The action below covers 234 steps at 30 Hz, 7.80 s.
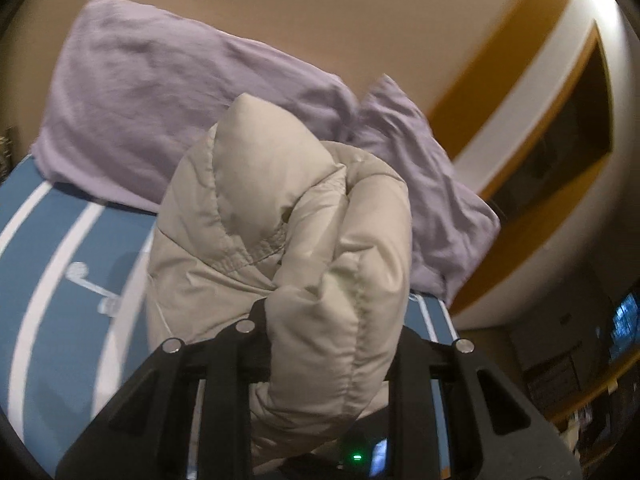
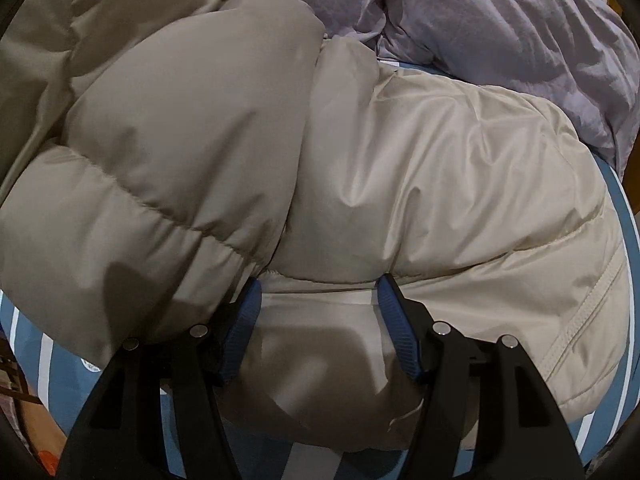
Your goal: Fold large clothes
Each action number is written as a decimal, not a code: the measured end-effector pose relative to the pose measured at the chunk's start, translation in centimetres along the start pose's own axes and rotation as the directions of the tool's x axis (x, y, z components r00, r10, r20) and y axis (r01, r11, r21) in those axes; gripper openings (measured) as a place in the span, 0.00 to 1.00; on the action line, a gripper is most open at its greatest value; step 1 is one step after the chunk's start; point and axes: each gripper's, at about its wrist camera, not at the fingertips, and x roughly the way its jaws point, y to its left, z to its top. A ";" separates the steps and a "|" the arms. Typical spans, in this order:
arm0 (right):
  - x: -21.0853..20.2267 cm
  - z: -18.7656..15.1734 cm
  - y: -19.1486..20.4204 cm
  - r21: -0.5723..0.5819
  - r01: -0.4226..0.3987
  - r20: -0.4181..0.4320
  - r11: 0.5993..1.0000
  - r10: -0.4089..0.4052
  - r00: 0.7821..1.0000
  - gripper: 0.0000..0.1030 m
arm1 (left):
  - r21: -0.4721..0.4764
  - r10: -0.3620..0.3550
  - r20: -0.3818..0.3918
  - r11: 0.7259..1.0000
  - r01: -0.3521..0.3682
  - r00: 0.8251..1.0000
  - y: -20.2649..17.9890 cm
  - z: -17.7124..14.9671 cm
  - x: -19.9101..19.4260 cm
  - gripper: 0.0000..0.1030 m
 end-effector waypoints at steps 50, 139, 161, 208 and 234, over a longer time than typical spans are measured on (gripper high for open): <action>-8.5 -7.8 -17.1 0.191 0.097 0.123 0.977 -0.122 0.985 0.59 | 0.313 -0.011 -0.397 0.938 0.146 0.918 -15.5 -16.0 14.5 0.24; -10.0 -3.0 -18.9 0.279 0.030 0.131 0.960 -0.069 0.989 0.20 | 0.345 0.172 -0.307 0.937 -0.059 0.936 -9.6 -14.5 12.4 0.68; -6.5 -2.5 -19.3 0.278 0.075 0.052 0.958 -0.093 0.994 0.21 | 0.382 0.233 -0.189 0.912 -0.147 0.954 -9.8 -8.5 12.9 0.69; -12.0 1.8 -21.2 0.314 -0.003 0.228 0.949 -0.073 0.971 0.34 | 0.418 0.271 -0.157 0.890 -0.185 0.950 -5.7 -9.1 19.3 0.84; -4.2 5.2 -20.1 0.264 0.036 0.194 0.964 -0.089 0.977 0.34 | 0.396 0.265 -0.151 0.899 -0.187 0.952 -7.0 -7.5 18.4 0.83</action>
